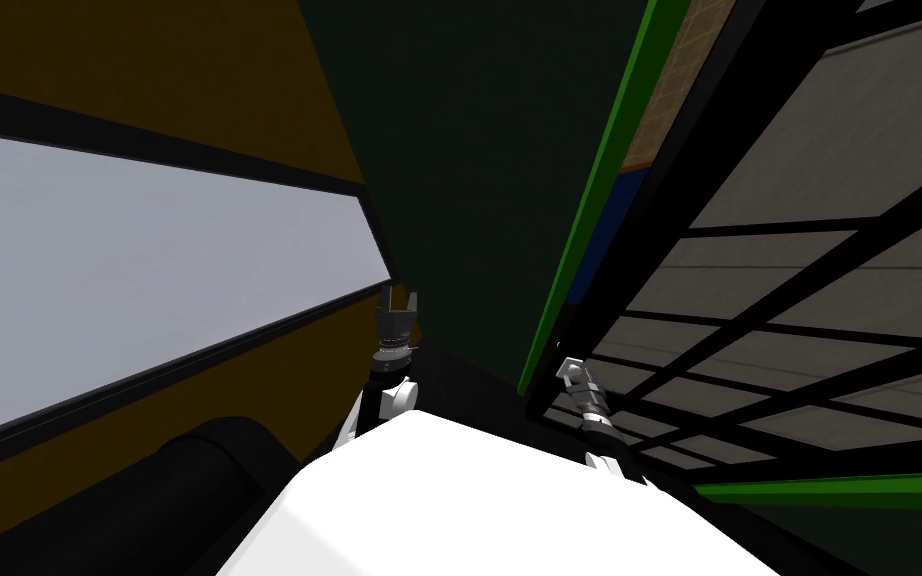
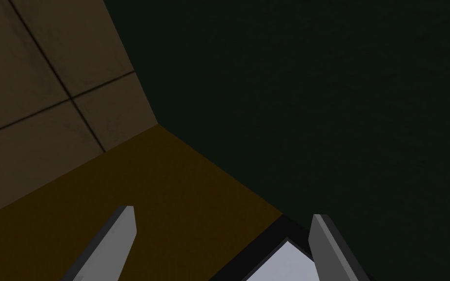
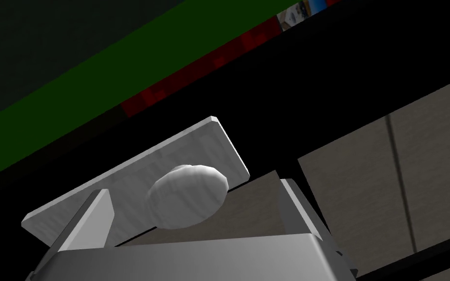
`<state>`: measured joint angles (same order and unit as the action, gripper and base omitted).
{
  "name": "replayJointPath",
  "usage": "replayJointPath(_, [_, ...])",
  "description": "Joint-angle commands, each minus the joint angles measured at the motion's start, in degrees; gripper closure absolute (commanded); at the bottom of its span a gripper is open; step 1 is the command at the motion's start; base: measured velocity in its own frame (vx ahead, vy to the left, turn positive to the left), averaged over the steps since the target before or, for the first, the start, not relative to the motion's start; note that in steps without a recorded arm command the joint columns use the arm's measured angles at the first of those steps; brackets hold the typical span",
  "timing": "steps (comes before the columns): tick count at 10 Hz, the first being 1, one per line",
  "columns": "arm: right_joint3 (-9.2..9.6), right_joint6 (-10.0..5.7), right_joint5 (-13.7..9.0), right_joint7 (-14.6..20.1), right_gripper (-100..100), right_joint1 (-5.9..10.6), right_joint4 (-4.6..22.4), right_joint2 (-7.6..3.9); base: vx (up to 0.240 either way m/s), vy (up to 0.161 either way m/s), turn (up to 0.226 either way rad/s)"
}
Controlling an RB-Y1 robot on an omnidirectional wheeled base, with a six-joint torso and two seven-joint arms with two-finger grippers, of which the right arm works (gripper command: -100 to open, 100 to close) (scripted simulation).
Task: Pull the door open
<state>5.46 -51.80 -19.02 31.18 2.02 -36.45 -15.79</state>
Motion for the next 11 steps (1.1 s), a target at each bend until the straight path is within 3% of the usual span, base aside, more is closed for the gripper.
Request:
replayJointPath(1, [0.23,0.03,-0.49,1.93,-100,0.02,-0.07,0.04,-0.049,-0.016,0.022])
replayJointPath(10, [2.78,0.41,-6.09,15.61,-100,0.78,-0.35,0.63,-0.054,-0.02,0.046])
replayJointPath(11, [2.78,0.41,-6.09,15.94,-100,0.78,-0.35,0.63,-0.035,-0.017,0.022])
